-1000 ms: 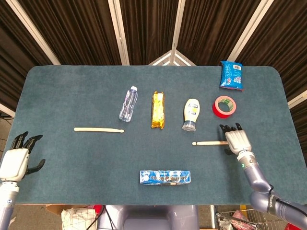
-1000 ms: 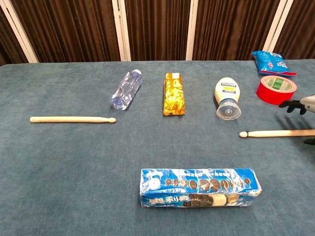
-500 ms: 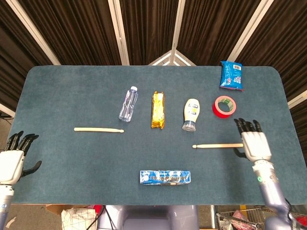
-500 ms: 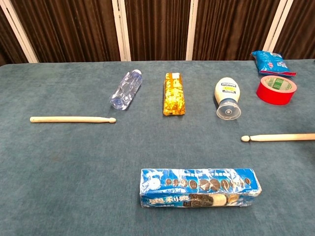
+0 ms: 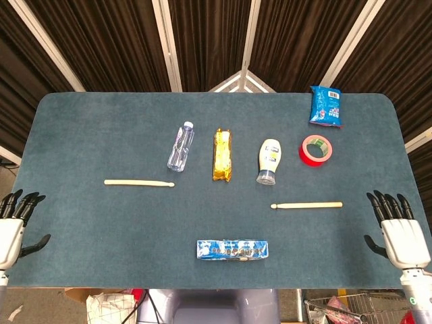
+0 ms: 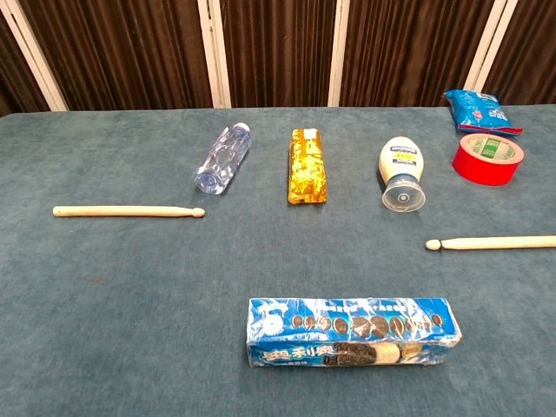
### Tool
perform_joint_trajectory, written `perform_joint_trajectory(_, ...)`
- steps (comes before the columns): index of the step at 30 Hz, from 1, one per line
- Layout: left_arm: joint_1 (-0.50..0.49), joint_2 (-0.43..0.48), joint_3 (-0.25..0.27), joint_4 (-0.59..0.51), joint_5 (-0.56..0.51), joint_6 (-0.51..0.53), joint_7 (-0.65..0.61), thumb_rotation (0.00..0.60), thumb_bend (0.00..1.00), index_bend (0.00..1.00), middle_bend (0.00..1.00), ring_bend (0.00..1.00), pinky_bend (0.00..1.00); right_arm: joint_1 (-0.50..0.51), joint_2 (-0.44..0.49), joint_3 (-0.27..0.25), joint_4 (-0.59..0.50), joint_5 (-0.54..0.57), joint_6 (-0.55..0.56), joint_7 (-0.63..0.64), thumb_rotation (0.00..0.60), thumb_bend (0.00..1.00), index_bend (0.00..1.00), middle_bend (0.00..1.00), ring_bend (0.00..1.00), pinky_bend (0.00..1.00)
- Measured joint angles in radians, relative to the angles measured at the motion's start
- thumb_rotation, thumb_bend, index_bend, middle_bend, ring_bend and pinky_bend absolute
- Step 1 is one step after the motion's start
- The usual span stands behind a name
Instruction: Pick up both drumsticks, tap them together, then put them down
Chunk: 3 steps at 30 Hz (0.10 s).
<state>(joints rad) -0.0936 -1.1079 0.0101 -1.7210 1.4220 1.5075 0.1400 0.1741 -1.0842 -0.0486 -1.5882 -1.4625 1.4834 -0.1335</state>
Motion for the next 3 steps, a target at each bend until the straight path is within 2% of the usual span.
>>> perform_joint_trajectory(3, 0.003, -0.001, -0.001, 0.005, 0.009, 0.004, -0.002, 0.600, 0.31, 0.17, 0.12, 0.00, 0.00, -0.007, -0.005, 0.001, 0.010, -0.009, 0.001, 0.032, 0.600, 0.28, 0.04, 0.09, 0.09, 0.00)
